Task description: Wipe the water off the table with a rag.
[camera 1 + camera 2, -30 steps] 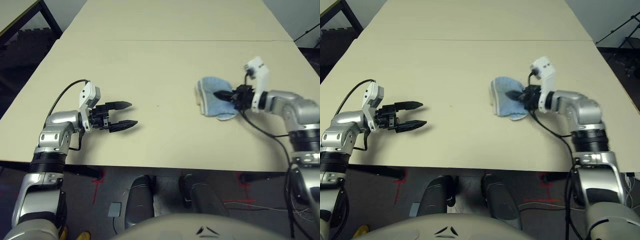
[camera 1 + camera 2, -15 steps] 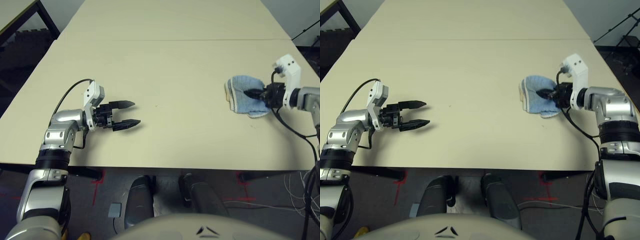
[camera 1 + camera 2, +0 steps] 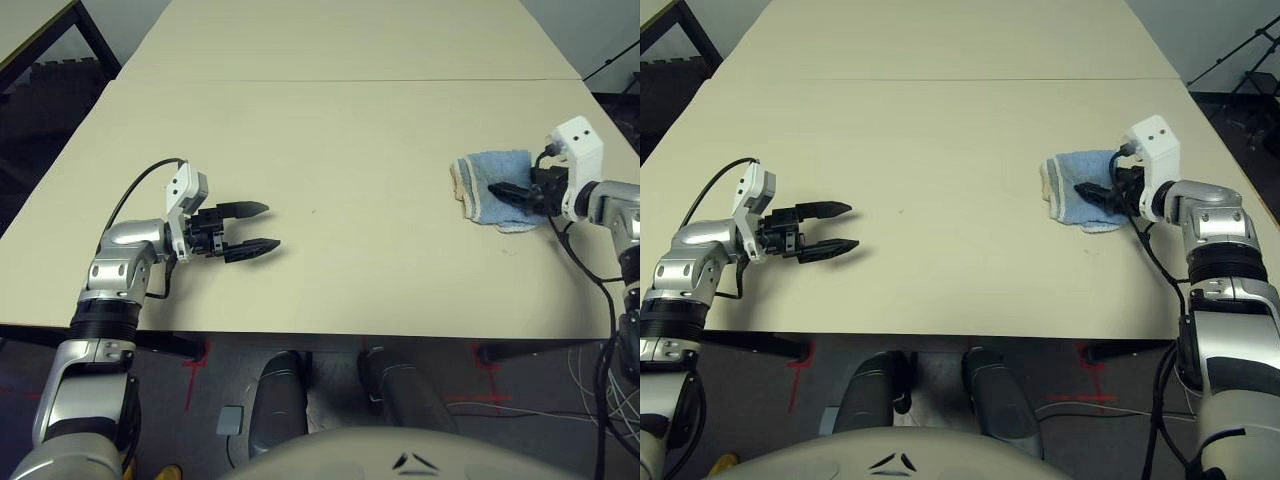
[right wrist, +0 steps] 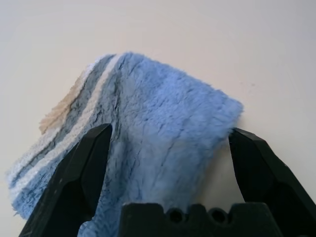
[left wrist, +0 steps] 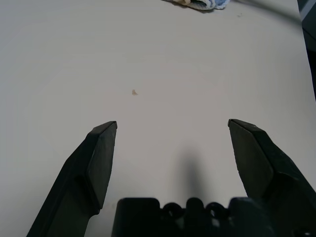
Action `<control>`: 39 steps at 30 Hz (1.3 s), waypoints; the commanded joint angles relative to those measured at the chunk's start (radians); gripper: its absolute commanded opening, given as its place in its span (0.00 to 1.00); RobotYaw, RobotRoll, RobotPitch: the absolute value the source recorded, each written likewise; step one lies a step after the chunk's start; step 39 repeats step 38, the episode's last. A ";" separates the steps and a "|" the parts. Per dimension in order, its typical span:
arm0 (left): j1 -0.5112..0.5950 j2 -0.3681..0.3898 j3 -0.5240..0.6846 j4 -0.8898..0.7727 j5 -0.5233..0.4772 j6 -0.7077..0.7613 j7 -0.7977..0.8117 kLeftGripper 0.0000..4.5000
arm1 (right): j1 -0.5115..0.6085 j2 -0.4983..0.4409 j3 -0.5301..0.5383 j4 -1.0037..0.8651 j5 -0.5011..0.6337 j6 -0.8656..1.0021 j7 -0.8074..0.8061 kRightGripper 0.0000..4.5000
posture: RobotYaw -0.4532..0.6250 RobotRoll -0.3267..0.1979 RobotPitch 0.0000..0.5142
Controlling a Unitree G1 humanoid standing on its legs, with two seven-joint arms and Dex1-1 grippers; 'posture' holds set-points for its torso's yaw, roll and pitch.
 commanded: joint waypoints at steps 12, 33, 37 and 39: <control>-0.072 -0.160 0.180 0.112 0.011 -0.136 0.379 1.00 | 0.114 0.086 -0.250 -0.169 0.160 -0.180 -0.105 1.00 | 0.22 0.62 0.31; -0.181 -0.125 0.309 0.424 0.106 -0.408 0.781 1.00 | 0.140 0.141 -0.355 0.107 0.194 -0.490 -0.216 1.00 | 0.28 0.62 0.33; -0.188 -0.118 0.308 0.440 0.110 -0.415 0.781 1.00 | 0.152 0.151 -0.357 0.116 0.198 -0.510 -0.222 1.00 | 0.28 0.62 0.34; -0.190 -0.115 0.306 0.445 0.112 -0.417 0.777 1.00 | 0.155 0.153 -0.357 0.117 0.199 -0.513 -0.223 1.00 | 0.28 0.62 0.34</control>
